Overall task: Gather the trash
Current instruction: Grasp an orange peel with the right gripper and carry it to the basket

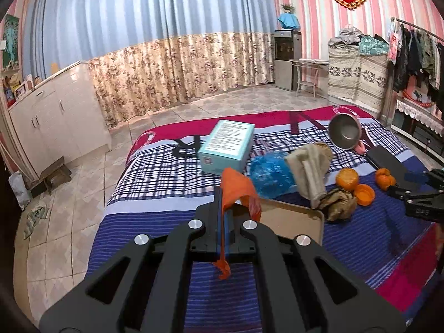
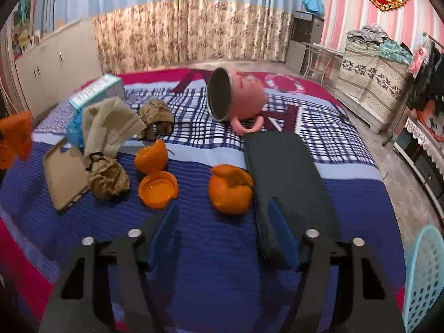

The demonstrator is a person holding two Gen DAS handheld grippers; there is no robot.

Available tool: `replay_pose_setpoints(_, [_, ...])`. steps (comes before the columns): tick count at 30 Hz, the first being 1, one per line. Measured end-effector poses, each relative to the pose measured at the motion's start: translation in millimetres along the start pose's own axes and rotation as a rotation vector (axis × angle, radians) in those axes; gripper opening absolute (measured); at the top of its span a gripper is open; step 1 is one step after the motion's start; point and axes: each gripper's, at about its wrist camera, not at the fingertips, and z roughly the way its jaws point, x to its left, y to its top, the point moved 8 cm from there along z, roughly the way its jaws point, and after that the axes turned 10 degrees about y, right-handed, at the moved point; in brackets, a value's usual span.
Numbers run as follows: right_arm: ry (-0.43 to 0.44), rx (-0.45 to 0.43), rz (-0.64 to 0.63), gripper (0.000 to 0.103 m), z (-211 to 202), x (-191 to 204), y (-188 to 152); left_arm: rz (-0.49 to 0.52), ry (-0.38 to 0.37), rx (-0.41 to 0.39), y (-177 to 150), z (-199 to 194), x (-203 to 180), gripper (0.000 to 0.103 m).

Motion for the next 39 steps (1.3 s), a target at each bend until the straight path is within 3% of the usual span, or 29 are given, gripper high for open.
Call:
replay_pose_setpoints(7, [-0.021,0.057,0.021,0.044,27.9,-6.3,1.9,-0.021,0.016,0.01,-0.5,12.9,16.2,0.0])
replay_pose_setpoints(11, [-0.046,0.05,-0.006,0.035,29.5,-6.6,1.8,-0.023,0.019,0.017,-1.6,17.6,17.0,0.0])
replay_pose_setpoints(15, [-0.01,0.014,0.026,0.022,17.7,-10.4,2.9,-0.019,0.015,0.012,1.1,15.1,11.7,0.0])
replay_pose_setpoints(19, [0.027,-0.017,0.014,0.021,-2.3,-5.7,2.6,-0.02,0.007,0.002,4.7,9.8,3.9,0.0])
replay_pose_setpoints(26, [0.008,-0.084,0.015,0.021,-56.4,-20.5,-6.5,0.002,-0.038,-0.037,17.3,-13.2,-26.7,0.0])
replay_pose_setpoints(32, [-0.051,-0.135,0.092,0.021,-110.2,-67.9,-23.8,0.027,-0.109,-0.078,31.9,-39.6,-72.4,0.0])
replay_pose_setpoints(39, [-0.185,-0.186,0.193,0.021,-168.3,-140.7,-61.9,0.088,-0.213,-0.103,37.9,-66.1,-147.8,0.0])
